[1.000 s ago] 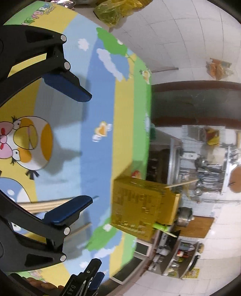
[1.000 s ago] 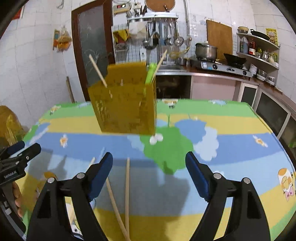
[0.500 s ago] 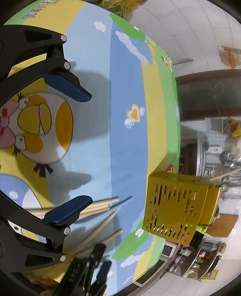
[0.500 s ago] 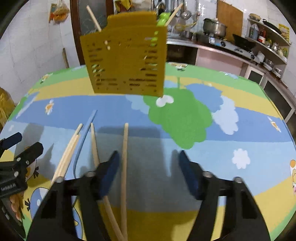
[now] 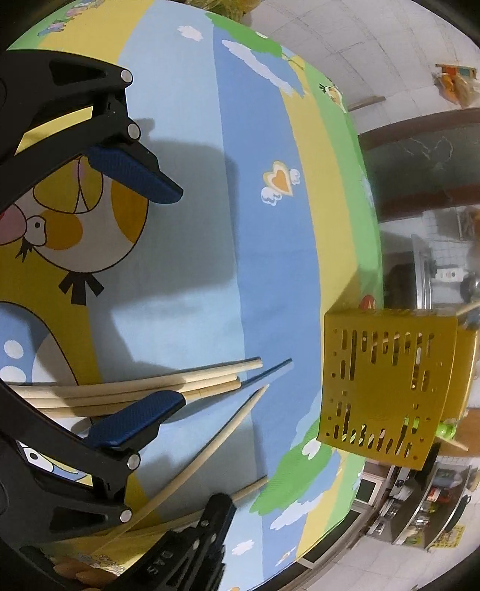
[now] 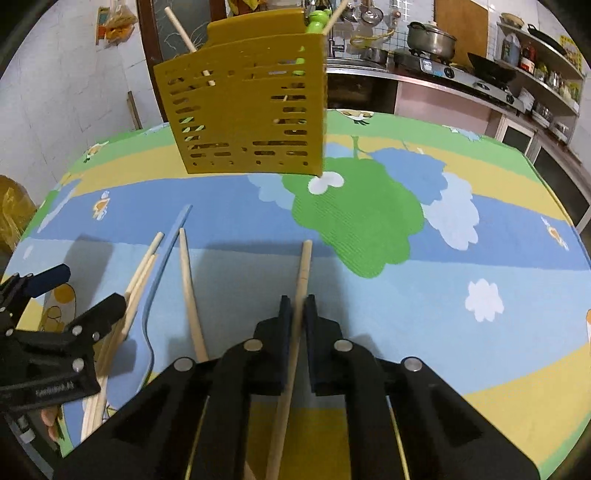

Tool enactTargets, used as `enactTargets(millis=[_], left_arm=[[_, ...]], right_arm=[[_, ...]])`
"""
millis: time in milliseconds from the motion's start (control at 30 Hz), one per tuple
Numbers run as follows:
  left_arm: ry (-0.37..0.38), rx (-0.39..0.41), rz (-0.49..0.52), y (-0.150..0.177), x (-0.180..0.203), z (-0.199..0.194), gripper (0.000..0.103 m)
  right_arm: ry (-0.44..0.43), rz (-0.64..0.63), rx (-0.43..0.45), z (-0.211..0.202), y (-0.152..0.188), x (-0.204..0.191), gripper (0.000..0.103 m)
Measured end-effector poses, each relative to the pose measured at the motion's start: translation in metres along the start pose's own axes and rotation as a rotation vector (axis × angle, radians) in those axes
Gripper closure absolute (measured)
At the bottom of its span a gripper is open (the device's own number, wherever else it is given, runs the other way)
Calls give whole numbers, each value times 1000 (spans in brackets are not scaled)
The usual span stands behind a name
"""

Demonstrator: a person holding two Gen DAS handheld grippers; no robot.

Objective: Organize utensils
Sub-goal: 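Close the right tool on a wooden chopstick while the left tool closes on another chopstick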

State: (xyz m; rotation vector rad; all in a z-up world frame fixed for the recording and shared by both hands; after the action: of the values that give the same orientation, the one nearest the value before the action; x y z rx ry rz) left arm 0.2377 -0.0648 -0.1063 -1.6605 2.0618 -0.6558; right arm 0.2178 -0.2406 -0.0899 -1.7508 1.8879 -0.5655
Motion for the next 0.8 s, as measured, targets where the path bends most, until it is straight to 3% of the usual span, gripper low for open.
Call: enactTargets(millis=[467, 633, 800], left_arm=[[-55, -20, 38, 1, 5, 5, 6], [-11, -35, -11, -4, 9, 10, 17], [6, -29, 6, -8, 18, 9, 42]], right_arm=[[-18, 35, 13, -4, 6, 9, 94], [-2, 47, 9, -3, 3, 9, 94], [40, 29, 1, 1, -4, 7, 94]])
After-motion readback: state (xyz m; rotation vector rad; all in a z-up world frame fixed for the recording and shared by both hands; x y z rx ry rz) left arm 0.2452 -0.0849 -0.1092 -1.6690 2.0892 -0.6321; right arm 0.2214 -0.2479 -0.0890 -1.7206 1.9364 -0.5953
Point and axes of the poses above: each gripper's, at about its wrist camera, not at the fingertips, and z roughly the way its jaws point, x to its right, y to its underside, the point moved 5 cm from there along z, roughly the way its jaws point, and after that the axes turned 2 degrees about -x, right-handed, at the moved point
